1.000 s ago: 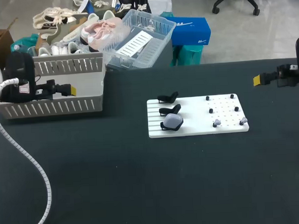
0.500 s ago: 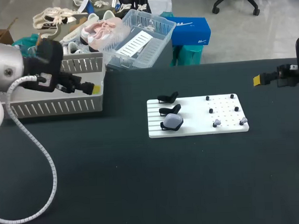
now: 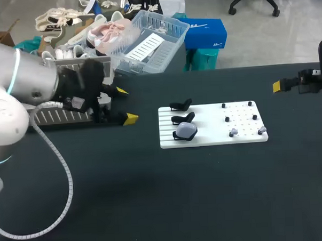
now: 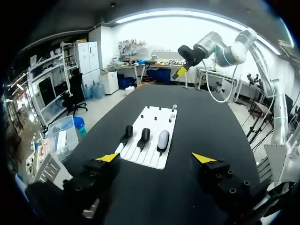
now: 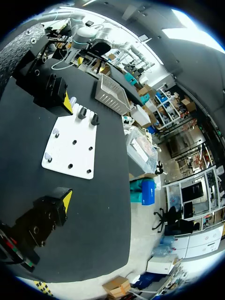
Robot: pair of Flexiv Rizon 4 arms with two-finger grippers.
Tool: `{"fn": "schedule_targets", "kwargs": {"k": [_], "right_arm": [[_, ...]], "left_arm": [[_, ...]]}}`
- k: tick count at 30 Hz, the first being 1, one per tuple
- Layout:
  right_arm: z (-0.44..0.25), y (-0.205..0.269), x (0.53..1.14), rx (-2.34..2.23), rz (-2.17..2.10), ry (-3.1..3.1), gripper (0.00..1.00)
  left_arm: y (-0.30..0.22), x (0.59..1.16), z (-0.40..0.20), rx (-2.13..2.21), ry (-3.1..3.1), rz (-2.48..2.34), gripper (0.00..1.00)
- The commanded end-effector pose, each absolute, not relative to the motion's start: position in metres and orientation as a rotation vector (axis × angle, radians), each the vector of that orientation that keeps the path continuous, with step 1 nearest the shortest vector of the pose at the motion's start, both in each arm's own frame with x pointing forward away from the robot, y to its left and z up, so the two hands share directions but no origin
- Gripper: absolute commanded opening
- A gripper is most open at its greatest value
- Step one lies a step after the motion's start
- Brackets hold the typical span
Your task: Pick up each earbud case from the left stands, insert the matching earbuds, close the lid, and place the case in the box.
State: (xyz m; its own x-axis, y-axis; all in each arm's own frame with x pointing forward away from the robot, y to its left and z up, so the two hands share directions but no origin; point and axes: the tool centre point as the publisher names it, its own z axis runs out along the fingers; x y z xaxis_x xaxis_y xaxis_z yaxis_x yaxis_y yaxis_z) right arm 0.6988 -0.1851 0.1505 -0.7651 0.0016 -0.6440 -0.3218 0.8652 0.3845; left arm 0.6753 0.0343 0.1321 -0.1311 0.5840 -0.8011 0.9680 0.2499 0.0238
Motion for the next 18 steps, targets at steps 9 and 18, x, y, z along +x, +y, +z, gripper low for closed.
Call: {"fn": "schedule_targets", "kwargs": {"k": [9,18], "right_arm": [[0.150,-0.186,0.700,-0.233,0.640,2.372,1.00],[0.150,-0.186,0.700,-0.233,0.640,2.372,1.00]], "left_arm": [[0.001,0.664,0.092,1.544,1.409,-0.736,1.00],[-0.024,0.669,0.069,1.464,1.556,-0.749,1.00]]}}
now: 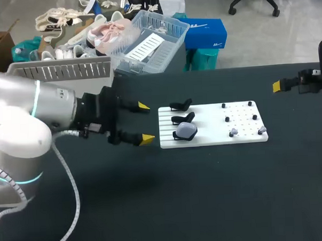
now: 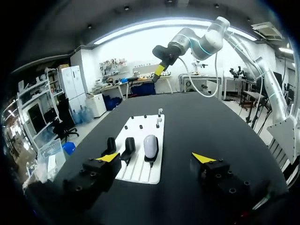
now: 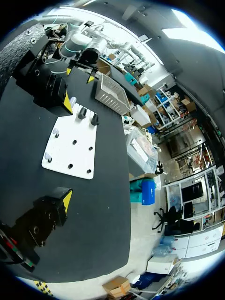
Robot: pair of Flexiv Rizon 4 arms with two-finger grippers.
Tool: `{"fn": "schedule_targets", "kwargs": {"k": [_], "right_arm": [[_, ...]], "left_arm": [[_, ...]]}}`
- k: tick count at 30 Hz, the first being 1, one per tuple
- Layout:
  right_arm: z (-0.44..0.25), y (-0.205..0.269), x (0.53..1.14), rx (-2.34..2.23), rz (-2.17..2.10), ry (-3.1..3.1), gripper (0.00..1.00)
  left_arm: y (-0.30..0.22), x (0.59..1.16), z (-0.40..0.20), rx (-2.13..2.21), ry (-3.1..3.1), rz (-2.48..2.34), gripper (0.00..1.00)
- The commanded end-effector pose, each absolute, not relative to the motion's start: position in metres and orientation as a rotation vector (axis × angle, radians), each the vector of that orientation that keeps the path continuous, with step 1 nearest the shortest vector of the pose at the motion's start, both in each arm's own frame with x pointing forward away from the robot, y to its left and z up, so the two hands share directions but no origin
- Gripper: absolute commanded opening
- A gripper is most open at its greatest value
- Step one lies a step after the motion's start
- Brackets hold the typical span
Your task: Pick up each earbud case from the left stands, insert the matching earbuds, close the lid, and place the case in the box.
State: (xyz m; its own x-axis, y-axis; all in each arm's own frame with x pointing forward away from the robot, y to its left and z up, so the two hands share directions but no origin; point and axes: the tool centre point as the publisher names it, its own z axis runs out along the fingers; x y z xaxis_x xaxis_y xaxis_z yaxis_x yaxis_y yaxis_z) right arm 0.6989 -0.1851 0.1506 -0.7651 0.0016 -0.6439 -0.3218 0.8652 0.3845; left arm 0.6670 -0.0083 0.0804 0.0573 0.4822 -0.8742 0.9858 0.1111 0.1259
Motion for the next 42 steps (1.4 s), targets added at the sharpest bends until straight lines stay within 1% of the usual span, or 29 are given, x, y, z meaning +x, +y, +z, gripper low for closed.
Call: {"fn": "schedule_targets", "kwargs": {"k": [1,17,33,42], "right_arm": [[0.150,-0.186,0.700,-0.233,0.640,2.372,1.00],[0.150,-0.186,0.700,-0.233,0.640,2.372,1.00],[0.150,-0.186,0.700,-0.233,0.640,2.372,1.00],[0.150,-0.186,0.700,-0.233,0.640,2.372,1.00]], "left_arm": [[-0.027,0.670,0.068,1.462,1.559,-0.748,1.00],[-0.060,0.678,0.051,1.434,1.618,-0.733,1.00],[-0.072,0.697,0.034,1.448,1.686,-0.795,1.00],[-0.076,0.699,0.029,1.463,1.684,-0.779,1.00]]}}
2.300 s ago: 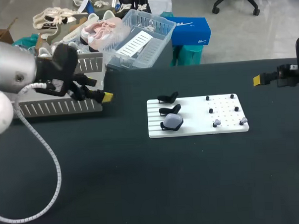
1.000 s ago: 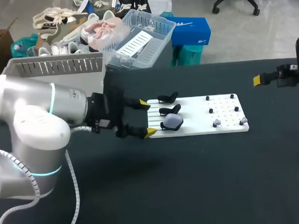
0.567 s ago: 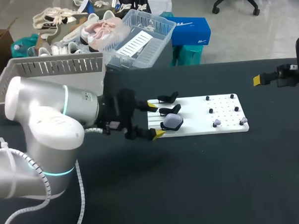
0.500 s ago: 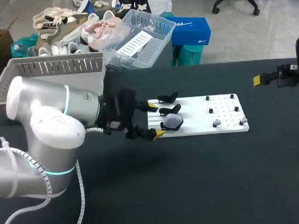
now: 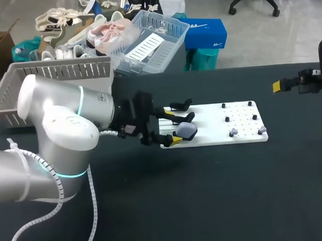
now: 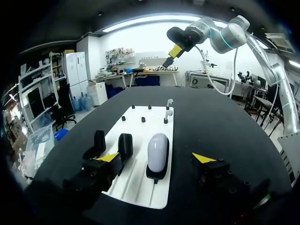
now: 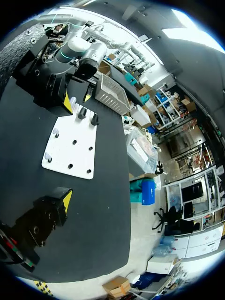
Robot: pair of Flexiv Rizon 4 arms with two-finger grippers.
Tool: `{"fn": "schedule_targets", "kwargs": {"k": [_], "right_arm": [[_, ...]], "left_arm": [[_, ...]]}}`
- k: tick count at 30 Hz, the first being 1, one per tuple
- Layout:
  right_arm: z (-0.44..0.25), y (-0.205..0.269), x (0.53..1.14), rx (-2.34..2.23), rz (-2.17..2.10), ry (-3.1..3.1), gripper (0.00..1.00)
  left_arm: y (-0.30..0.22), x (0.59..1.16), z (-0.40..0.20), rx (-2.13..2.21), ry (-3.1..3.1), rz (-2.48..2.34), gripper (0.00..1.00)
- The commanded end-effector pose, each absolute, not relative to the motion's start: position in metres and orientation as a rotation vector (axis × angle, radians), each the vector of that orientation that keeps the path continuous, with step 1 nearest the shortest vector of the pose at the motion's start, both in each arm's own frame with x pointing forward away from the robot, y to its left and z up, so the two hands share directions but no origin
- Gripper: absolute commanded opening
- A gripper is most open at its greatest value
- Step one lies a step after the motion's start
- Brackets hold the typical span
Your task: Pick up each earbud case from the left stands, insert the matching earbuds, close the lid, and place the case in the box.
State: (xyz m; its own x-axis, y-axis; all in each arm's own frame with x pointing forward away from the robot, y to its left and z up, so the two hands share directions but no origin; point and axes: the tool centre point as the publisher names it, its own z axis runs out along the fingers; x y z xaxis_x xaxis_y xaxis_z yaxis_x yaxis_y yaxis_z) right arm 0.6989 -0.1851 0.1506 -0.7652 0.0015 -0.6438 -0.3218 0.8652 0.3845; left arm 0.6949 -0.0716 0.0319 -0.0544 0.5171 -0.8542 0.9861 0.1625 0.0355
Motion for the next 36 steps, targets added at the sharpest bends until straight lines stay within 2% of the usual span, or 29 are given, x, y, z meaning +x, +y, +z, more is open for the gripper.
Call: {"fn": "schedule_targets", "kwargs": {"k": [1,19,23,24,29,36], "right_arm": [[0.150,-0.186,0.700,-0.233,0.640,2.372,1.00],[0.150,-0.186,0.700,-0.233,0.640,2.372,1.00],[0.150,-0.186,0.700,-0.233,0.640,2.372,1.00],[0.150,-0.186,0.700,-0.233,0.640,2.372,1.00],[0.150,-0.186,0.700,-0.233,0.640,2.372,1.00],[0.150,-0.186,0.700,-0.233,0.640,2.372,1.00]], "left_arm": [[-0.076,0.699,0.029,1.465,1.685,-0.777,1.00],[-0.087,0.704,0.021,1.453,1.730,-0.795,1.00],[-0.088,0.700,0.020,1.457,1.736,-0.813,0.82],[-0.088,0.700,0.020,1.459,1.736,-0.814,0.83],[-0.088,0.698,0.017,1.475,1.734,-0.803,0.73],[-0.089,0.699,0.016,1.467,1.748,-0.806,0.69]]}}
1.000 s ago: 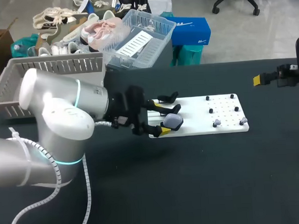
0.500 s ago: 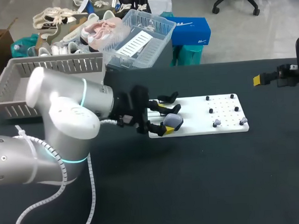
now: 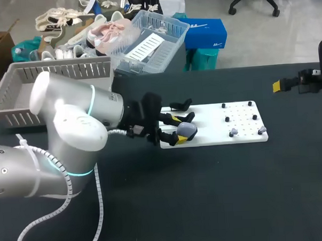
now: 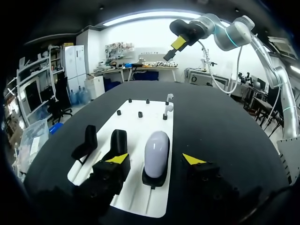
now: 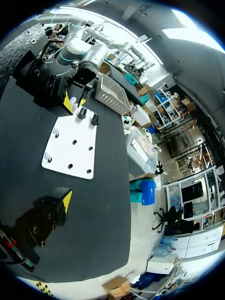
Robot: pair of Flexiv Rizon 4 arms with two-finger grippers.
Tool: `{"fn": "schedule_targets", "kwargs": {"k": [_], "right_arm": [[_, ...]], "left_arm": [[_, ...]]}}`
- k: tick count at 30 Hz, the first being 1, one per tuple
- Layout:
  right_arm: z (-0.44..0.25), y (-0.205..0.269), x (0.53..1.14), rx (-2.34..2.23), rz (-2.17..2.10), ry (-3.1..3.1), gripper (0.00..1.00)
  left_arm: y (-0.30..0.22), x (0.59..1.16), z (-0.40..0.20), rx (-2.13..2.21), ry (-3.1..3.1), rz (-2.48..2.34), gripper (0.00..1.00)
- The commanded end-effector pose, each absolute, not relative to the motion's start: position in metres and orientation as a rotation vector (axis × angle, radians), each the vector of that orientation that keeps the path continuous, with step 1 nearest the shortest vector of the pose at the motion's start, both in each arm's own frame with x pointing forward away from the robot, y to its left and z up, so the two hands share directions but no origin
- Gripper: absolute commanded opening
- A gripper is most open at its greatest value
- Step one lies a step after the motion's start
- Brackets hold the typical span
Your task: Pick up each earbud case from the left stands, insert the matching earbuds, close the lid, and place the case in the box.
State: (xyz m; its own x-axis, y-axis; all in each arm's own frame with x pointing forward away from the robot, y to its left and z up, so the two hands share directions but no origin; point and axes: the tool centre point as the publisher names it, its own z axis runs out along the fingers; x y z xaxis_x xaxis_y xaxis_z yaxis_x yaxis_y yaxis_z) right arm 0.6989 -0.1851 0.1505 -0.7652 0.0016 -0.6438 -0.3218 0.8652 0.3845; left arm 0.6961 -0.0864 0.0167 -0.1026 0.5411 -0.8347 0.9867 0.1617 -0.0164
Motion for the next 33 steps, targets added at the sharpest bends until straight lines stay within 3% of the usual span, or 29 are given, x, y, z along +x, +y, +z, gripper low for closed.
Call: {"fn": "schedule_targets", "kwargs": {"k": [1,3,4,5,33], "right_arm": [[0.1503,-0.1856,0.6996,-0.233,0.640,2.372,1.00],[0.1503,-0.1856,0.6996,-0.233,0.640,2.372,1.00],[0.1503,-0.1856,0.6996,-0.233,0.640,2.372,1.00],[0.1503,-0.1856,0.6996,-0.233,0.640,2.372,1.00],[0.1503,-0.1856,0.6996,-0.233,0.640,2.372,1.00]], "left_arm": [[-0.0887,0.6992,0.0159,1.465,1.750,-0.807,0.67],[-0.0887,0.6992,0.0159,1.465,1.751,-0.807,0.64],[-0.0884,0.6992,0.0159,1.466,1.751,-0.807,0.51],[-0.0881,0.6991,0.0157,1.466,1.752,-0.806,0.49],[-0.0869,0.6998,0.0155,1.448,1.777,-0.813,0.50]]}}
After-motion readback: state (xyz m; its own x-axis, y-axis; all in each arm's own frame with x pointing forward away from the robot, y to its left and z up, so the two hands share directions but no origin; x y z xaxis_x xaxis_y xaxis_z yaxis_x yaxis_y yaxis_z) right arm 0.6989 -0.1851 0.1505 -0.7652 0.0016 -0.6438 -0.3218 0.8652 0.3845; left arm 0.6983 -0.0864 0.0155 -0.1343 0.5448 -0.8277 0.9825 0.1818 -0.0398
